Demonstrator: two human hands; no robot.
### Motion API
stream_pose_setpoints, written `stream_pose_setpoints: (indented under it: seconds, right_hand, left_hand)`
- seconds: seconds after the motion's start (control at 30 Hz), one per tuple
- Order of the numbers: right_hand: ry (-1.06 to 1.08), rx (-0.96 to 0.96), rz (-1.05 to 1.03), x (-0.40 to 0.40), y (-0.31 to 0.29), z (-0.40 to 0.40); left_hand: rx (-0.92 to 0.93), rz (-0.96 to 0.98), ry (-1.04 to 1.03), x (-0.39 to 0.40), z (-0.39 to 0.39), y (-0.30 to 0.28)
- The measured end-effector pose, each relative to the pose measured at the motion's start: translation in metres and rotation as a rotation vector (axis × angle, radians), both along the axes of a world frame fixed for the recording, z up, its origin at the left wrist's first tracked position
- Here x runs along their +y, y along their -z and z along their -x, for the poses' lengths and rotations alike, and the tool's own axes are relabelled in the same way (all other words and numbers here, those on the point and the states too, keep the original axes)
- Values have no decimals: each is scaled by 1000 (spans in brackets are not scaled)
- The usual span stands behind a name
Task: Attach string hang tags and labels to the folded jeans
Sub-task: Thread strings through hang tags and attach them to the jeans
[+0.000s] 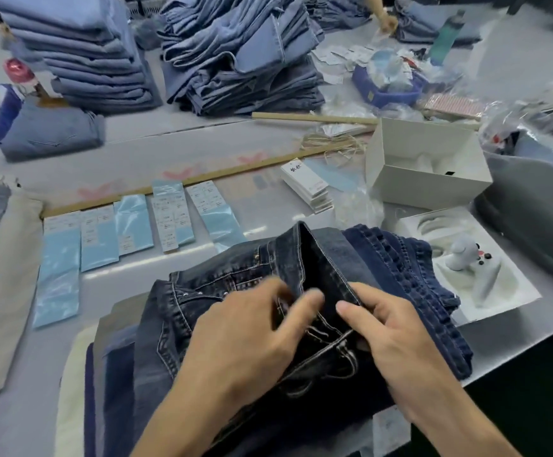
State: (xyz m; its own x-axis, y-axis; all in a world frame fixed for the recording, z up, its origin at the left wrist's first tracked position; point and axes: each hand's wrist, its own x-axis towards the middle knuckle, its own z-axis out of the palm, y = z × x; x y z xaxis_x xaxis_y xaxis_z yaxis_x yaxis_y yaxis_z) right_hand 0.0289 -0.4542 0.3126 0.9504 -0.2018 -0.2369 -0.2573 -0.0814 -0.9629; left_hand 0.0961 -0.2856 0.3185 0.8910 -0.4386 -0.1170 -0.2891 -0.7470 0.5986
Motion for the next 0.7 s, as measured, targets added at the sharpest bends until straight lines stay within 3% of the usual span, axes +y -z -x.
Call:
stream_pose_setpoints:
  seconds: [0.07, 0.13, 0.17, 0.4, 0.57, 0.63, 0.7]
  right_hand:
    - [-17, -27, -148, 8, -3, 5]
    - [-72, -54, -162, 13, -5, 9]
    - [-80, -61, -166, 14, -6, 10]
    - [46, -65, -143, 20, -4, 11]
    - [67, -81, -110, 24, -3, 9]
    - [123, -153, 176, 25, -1, 11]
    - [152, -344, 732, 26, -8, 6]
  left_hand:
    - [26, 73, -130, 3, 0, 0]
    - [-8, 74, -137, 4, 3, 4]
    - [17, 170, -154, 7, 3, 8]
    - [586, 983, -505, 36, 2, 20]
    - [772, 1132, -568, 45, 2, 21]
    - [717, 1085, -532, 42, 0, 19]
    - [591, 1028, -489, 35, -1, 15]
